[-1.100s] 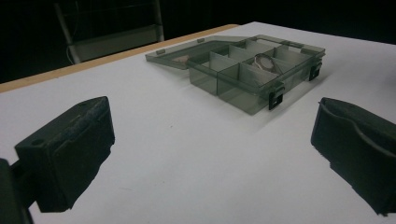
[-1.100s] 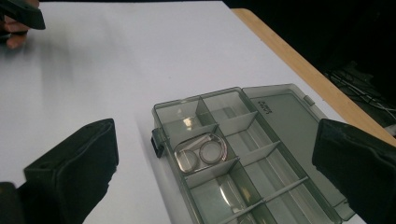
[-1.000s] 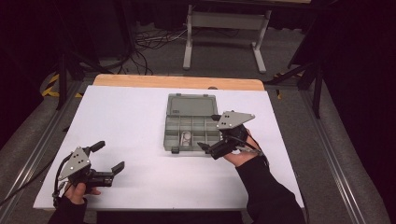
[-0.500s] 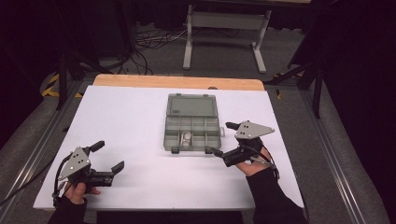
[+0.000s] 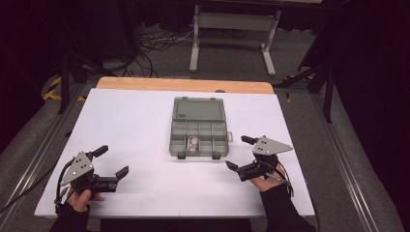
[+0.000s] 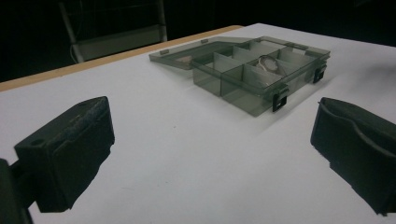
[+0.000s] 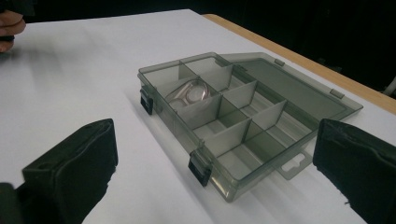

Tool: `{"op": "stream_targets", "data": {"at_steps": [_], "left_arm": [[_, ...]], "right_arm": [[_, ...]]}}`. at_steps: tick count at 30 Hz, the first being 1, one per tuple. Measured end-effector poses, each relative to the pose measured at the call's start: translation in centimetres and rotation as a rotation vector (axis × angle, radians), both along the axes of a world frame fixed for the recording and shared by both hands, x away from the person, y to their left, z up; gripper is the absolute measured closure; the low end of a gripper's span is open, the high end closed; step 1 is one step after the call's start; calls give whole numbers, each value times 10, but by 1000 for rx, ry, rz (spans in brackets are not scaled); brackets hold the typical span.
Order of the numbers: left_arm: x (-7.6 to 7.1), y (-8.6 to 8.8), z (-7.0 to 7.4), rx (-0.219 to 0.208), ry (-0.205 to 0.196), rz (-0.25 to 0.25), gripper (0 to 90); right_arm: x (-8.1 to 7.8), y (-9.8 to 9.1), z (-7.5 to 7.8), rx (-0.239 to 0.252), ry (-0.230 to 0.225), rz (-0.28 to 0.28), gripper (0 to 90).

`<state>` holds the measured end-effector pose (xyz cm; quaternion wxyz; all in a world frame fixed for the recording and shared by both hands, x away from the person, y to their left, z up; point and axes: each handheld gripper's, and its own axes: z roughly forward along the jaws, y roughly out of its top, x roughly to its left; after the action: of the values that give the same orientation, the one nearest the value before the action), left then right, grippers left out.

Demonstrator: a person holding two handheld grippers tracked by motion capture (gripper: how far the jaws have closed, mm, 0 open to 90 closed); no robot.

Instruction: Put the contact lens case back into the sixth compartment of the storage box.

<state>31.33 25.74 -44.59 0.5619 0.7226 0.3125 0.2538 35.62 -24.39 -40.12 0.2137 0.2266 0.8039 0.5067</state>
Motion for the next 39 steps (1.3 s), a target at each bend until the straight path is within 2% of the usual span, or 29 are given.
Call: {"op": "stream_targets", "data": {"at_steps": [9, 13, 15, 25, 34, 39], "left_arm": [[1, 0, -1, -1, -6, -1, 2], [1, 1, -1, 13, 0, -2, 2], [1, 0, -2, -4, -13, 6, 2], [3, -1, -6, 19, -15, -2, 2], [3, -1, -8, 11, -6, 13, 1], [4, 0, -8, -10, 0, 20, 1]], "right_arm": [[-6, -10, -18, 11, 23, -20, 6], [-8, -14, -26, 17, 36, -28, 4], [-9, -15, -29, 19, 38, -31, 3], [-16, -26, -49, 35, 74, -54, 2], [-16, -25, -50, 42, 69, -61, 2], [-16, -25, -50, 44, 65, -65, 3]]}}
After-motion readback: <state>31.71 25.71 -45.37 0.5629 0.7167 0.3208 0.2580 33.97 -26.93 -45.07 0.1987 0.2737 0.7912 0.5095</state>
